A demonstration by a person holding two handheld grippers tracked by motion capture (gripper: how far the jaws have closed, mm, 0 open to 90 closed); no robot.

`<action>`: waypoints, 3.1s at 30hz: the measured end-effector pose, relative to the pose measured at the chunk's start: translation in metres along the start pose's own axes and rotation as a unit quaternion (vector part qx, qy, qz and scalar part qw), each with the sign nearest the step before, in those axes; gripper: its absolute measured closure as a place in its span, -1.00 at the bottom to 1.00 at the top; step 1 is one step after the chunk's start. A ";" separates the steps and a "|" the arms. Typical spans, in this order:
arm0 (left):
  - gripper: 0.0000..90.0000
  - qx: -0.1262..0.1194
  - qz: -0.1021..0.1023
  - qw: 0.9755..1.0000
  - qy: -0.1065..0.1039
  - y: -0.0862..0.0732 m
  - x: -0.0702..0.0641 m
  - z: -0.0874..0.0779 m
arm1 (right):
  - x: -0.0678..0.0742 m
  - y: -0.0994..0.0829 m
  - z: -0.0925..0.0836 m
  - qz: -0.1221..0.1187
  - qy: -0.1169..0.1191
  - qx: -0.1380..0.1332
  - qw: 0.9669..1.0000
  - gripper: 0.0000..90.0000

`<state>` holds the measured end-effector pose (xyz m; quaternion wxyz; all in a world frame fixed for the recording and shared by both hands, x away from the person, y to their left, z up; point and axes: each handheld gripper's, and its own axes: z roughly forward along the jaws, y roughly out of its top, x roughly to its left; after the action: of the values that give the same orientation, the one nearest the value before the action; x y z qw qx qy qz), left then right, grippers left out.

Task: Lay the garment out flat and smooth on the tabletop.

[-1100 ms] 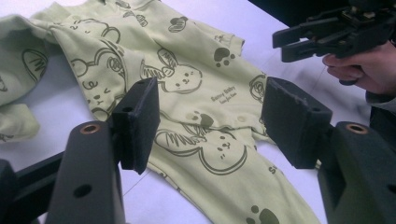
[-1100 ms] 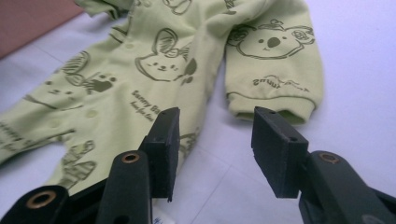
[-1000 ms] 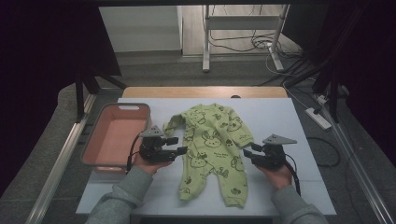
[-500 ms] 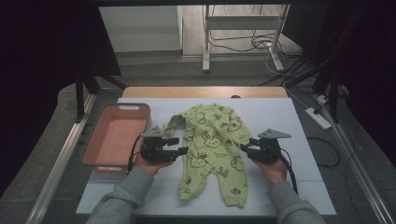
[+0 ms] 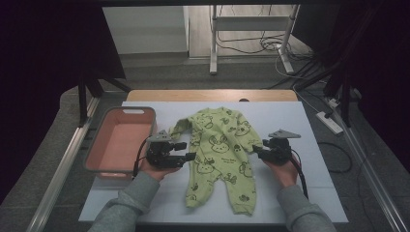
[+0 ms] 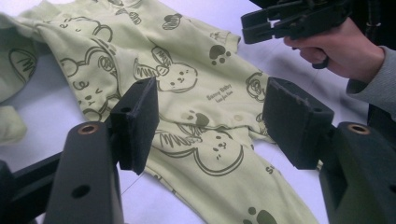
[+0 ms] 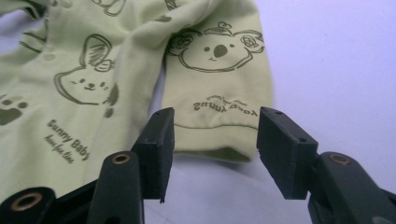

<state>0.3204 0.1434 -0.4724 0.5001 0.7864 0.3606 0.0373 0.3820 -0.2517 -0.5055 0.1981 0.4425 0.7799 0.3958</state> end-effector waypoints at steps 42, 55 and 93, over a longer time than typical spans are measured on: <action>-0.23 0.011 0.005 1.000 0.029 -0.007 0.004 0.006 | -0.018 0.002 0.023 0.002 -0.015 0.043 0.999 0.84; -0.23 0.015 0.006 0.999 0.039 -0.011 0.003 0.004 | -0.036 0.009 0.010 0.005 -0.049 0.017 0.999 0.84; -0.24 0.014 0.017 0.999 0.035 -0.009 0.001 0.006 | -0.115 0.008 0.005 0.074 -0.120 0.018 0.990 0.85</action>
<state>0.3185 0.1416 -0.4827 0.4756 0.7974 0.3651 0.0682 0.4499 -0.3447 -0.5069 0.2523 0.5469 0.7226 0.3393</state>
